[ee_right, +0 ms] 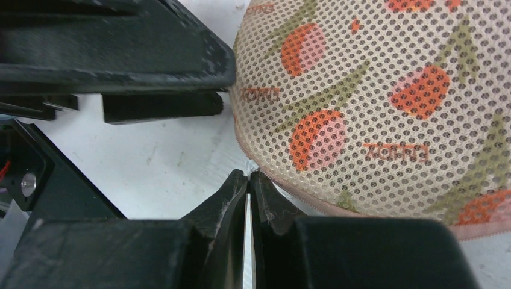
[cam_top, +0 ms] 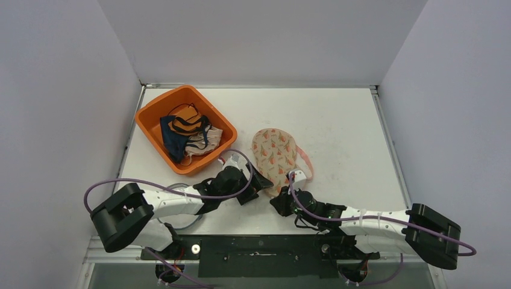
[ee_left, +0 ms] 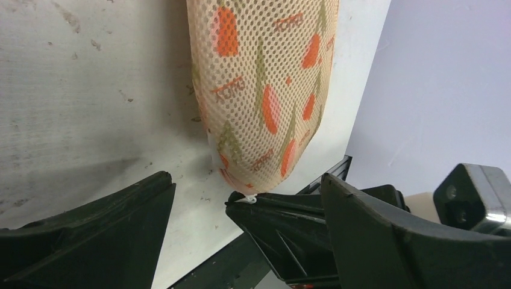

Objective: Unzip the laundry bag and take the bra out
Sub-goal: Unzip the laundry bag at the center of the board.

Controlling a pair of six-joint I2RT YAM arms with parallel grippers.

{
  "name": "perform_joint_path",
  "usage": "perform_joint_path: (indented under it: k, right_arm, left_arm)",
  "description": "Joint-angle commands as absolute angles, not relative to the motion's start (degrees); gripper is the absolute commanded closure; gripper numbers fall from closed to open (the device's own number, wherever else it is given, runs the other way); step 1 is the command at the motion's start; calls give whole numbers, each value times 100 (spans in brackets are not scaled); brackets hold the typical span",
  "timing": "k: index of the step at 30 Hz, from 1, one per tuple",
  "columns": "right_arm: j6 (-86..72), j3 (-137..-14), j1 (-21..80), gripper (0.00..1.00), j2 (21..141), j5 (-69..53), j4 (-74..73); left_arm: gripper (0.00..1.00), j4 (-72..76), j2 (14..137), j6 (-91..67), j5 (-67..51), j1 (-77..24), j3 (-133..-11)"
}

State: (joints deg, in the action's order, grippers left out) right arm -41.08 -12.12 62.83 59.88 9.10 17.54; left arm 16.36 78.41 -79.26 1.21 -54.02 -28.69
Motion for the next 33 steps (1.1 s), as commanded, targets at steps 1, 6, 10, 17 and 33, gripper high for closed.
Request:
perform_joint_path:
  k: [1, 6, 10, 17, 33]
  right_arm:
    - [-4050, -1442, 6451, 95, 6147, 1200, 2755]
    - [-4043, -1405, 6567, 95, 6223, 1299, 3077]
    - [-4026, -1403, 6646, 95, 6204, 1403, 3133]
    - [-4057, -1369, 6756, 95, 5961, 1616, 2619]
    - [-4744, -1184, 6860, 95, 4466, 2910, 247]
  left_arm:
    - [15, 2495, 8050, -8151, 15, -5402, -2666]
    - [29, 2985, 8383, -8290, -179, -5401, -2531]
    - [48, 3275, 8640, -8380, -274, -5391, -2505]
    - [98, 3088, 8652, -8362, -211, -5296, -2554]
    - [100, 2092, 8267, -7511, -176, -5191, -2862]
